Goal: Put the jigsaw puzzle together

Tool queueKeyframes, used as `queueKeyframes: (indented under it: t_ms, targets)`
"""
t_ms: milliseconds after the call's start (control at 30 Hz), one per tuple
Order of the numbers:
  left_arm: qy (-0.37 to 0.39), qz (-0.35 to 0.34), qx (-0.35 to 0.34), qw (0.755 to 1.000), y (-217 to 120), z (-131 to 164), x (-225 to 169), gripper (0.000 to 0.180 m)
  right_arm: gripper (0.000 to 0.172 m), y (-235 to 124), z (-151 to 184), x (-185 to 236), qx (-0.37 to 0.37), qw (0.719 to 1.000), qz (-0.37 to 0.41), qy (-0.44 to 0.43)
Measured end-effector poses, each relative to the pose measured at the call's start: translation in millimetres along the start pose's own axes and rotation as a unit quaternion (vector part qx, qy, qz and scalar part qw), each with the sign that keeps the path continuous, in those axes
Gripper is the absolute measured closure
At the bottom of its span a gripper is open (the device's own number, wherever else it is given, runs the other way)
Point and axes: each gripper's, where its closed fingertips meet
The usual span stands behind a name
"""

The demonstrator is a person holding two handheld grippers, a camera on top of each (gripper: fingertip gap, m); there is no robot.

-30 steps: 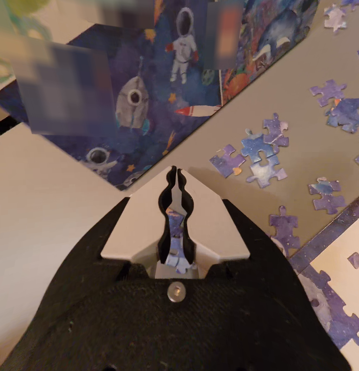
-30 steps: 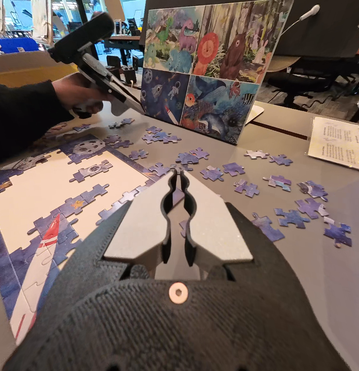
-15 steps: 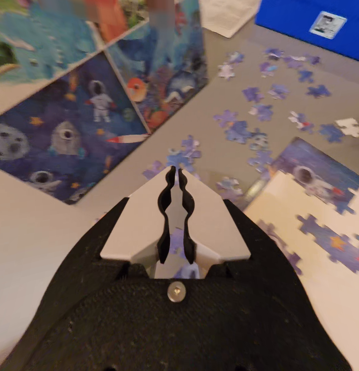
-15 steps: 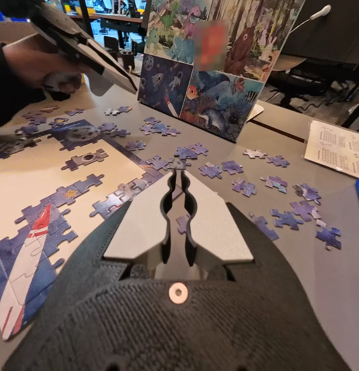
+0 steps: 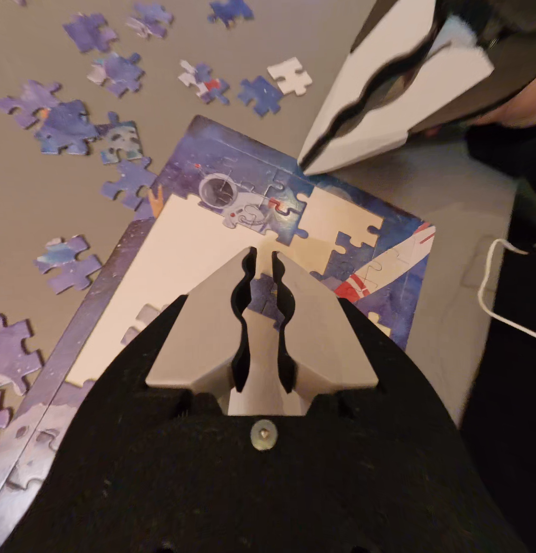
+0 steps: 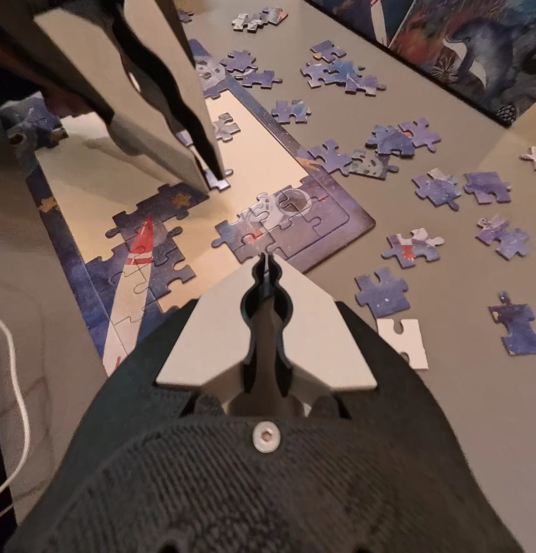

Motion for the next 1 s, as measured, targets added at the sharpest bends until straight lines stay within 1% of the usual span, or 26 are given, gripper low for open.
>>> queueKeyframes:
  t_ms: [67, 167, 267, 367, 433, 1000]
  targets:
    - [0.017, -0.017, 0.027, 0.999, 8, 4, 1, 0.17, 0.171, -4, 4, -5, 0.003, 1.0, 0.01, 0.014]
    - [0.005, -0.009, 0.041, 0.999, 12, 7, 0, 0.168, 0.169, -9, 13, -8, 0.018, 0.999, 0.019, 0.036]
    - [-0.02, 0.008, 0.038, 0.999, 12, 7, -2, 0.165, 0.166, -12, 23, -9, 0.033, 0.998, 0.02, 0.046]
    - [-0.042, 0.015, 0.031, 0.999, 14, 6, -2, 0.164, 0.165, -10, 26, -7, 0.044, 0.998, 0.014, 0.045]
    - [-0.049, 0.016, 0.028, 0.998, 15, 4, -2, 0.164, 0.167, -9, 26, -7, 0.046, 0.998, 0.014, 0.043]
    - [-0.049, 0.015, 0.014, 0.999, 23, -4, -5, 0.165, 0.172, -7, 24, -6, 0.046, 0.998, 0.004, 0.042]
Point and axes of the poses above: each gripper's, where its closed fingertips meet, y out along the fingers, z out of its underside, x = y × z across the jaws, and after that the axes turned 3 degrees about z, right-handed
